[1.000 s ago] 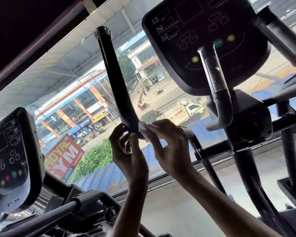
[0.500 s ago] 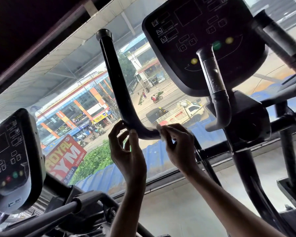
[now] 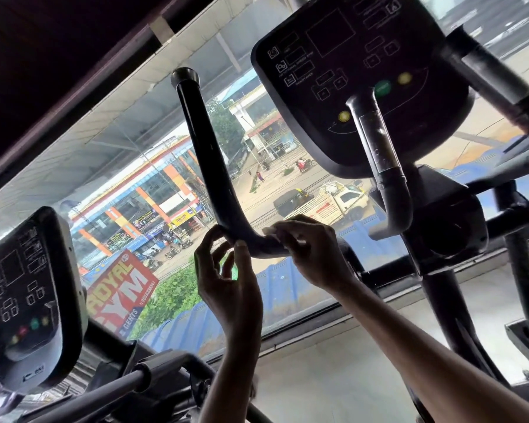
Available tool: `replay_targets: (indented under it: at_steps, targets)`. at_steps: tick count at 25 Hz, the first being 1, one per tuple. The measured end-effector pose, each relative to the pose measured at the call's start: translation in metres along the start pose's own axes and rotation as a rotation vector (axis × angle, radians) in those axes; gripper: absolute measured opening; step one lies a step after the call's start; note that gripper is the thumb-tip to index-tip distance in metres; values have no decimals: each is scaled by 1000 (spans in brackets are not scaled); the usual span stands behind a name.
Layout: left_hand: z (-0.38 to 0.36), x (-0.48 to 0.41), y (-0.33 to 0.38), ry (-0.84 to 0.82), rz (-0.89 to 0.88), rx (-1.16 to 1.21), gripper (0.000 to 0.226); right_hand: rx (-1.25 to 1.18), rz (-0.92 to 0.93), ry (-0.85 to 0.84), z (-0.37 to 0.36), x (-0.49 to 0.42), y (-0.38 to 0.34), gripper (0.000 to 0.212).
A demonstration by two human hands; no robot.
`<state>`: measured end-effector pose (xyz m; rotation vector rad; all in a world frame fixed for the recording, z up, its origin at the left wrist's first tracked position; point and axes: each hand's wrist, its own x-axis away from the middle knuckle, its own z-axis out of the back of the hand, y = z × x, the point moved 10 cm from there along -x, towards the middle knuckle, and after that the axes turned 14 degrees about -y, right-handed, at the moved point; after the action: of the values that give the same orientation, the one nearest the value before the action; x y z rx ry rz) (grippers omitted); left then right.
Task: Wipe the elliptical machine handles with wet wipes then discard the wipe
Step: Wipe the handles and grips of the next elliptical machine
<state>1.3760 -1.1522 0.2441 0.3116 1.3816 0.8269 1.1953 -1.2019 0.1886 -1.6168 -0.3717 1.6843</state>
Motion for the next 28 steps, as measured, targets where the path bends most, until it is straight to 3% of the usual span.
replay_targets:
  at_steps: [6,10,17,22,28]
  targets:
    - [0,-13,6,-18,-10,22,40,-263,-15,100,4,-21,-43,13]
    - [2,-22,7,-24,2,-3,35,-417,-23,-22,0,-17,-29,13]
    - [0,-44,12,-57,52,-60,32,-264,28,149,11,-82,-57,12]
    - [-4,-58,18,-99,84,-33,41,-439,49,34,4,-58,-52,14]
    - [-4,-80,24,-99,100,-94,51,-204,91,214,21,-115,-74,18]
